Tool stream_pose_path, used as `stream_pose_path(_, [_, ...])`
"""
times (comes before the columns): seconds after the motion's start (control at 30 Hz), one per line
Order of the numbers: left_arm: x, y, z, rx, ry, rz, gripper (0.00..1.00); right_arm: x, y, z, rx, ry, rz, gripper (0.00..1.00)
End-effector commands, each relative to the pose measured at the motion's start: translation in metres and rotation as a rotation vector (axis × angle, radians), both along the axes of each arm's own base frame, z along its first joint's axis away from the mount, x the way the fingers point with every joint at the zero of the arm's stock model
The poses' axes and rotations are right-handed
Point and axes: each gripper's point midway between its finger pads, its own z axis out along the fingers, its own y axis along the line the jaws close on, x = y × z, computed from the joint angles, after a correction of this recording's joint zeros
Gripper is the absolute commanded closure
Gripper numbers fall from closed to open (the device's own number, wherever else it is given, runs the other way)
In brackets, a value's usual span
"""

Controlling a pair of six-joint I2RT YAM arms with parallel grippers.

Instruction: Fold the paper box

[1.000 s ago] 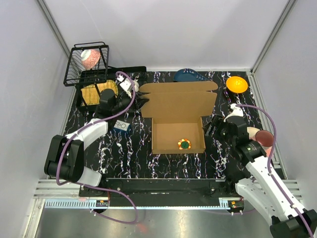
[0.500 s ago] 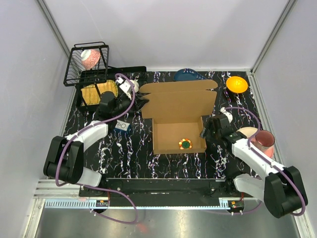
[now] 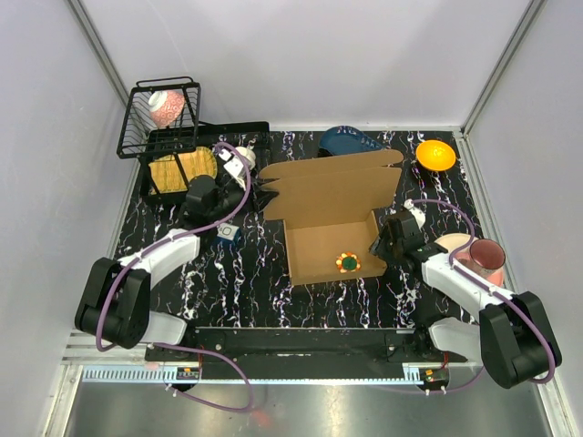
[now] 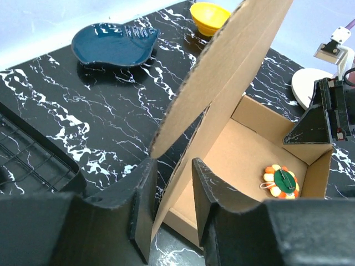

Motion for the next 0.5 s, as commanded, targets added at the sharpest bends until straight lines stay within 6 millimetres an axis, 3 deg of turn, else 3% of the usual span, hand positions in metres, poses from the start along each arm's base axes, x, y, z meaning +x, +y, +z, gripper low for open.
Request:
stream_pose_path(0.0, [-0.001, 0.002, 0.012, 0.003, -0.043, 0.016, 0.66, 0.009, 0.008, 0.010, 0.040, -0.050, 0.001, 0.55])
stream_pose_path(0.13, [0.000, 0.002, 0.014, -0.007, -0.039, 0.018, 0.78, 0.009, 0.008, 0.009, 0.043, -0.051, 0.000, 0.58])
stream_pose_path(0.27, [-0.001, 0.002, 0.016, -0.026, -0.024, 0.030, 0.96, 0.007, 0.010, 0.009, 0.057, -0.047, 0.004, 0.60])
stream_pose_path(0.47, [-0.006, -0.009, 0.023, -0.048, -0.025, 0.110, 1.00, 0.008, 0.012, 0.012, 0.083, -0.057, -0.013, 0.65])
